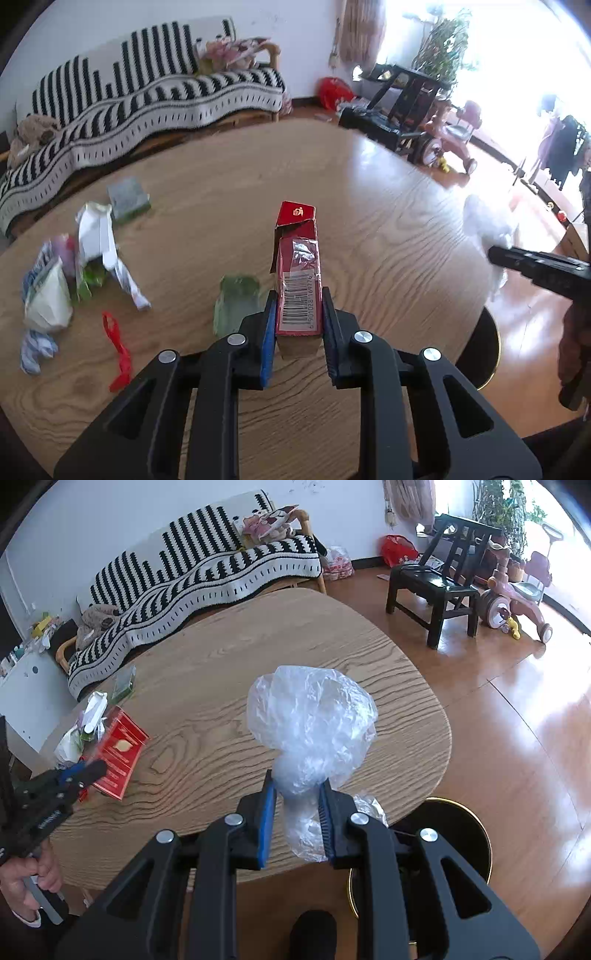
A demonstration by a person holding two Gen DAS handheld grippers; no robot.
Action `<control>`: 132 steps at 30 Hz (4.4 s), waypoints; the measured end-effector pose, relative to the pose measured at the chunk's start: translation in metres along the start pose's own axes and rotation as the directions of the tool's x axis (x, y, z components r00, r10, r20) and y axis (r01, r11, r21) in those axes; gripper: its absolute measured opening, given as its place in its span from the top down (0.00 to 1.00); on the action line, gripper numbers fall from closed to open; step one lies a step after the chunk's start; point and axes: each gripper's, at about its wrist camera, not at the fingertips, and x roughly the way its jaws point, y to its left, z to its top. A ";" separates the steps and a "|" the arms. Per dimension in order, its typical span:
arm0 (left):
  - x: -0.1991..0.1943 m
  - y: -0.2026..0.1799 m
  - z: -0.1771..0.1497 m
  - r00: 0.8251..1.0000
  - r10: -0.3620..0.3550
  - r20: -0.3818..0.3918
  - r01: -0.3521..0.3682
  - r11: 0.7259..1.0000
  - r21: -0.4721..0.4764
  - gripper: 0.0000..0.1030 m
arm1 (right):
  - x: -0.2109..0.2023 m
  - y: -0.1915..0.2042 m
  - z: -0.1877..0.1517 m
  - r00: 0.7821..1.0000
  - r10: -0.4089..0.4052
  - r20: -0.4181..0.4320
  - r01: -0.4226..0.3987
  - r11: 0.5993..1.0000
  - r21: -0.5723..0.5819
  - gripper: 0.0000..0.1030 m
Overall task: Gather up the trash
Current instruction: 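Carry red box and plastic bag to the bin and release both into it, then return both tools over the table toward the green tray and foil, then grasp the crumpled foil wrapper with the left tool while the right tool grasps the green plastic tray, then carry foil wrapper and green tray to the bin and open both tools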
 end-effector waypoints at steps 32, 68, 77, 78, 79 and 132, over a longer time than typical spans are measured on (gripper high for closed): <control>0.133 -0.274 -0.082 0.909 -0.296 -0.294 0.350 0.925 0.151 0.79 | 0.028 -0.189 -0.096 0.955 -0.089 -0.283 0.172 0.944 0.282 0.79; -0.070 0.030 -0.057 0.999 0.012 0.030 -0.013 1.000 0.026 0.12 | -0.021 0.094 0.014 0.997 0.077 0.027 -0.076 0.997 -0.017 0.29; -0.110 0.189 -0.080 0.968 0.244 0.063 -0.232 0.960 -0.160 0.11 | 0.036 0.249 0.015 0.996 0.076 -0.056 -0.085 0.981 -0.175 0.22; -0.109 0.200 -0.081 0.963 0.261 0.067 -0.248 0.955 -0.163 0.11 | 0.041 0.256 0.014 0.996 0.066 -0.061 -0.076 0.980 -0.181 0.22; -0.107 0.212 -0.083 0.959 0.275 0.065 -0.261 0.951 -0.163 0.10 | 0.046 0.262 0.013 0.997 0.050 -0.066 -0.061 0.981 -0.186 0.22; -0.047 0.233 -0.049 0.948 0.313 -0.059 -0.318 0.937 -0.145 0.75 | 0.061 0.203 0.007 0.998 -0.058 -0.020 0.052 0.972 -0.231 0.68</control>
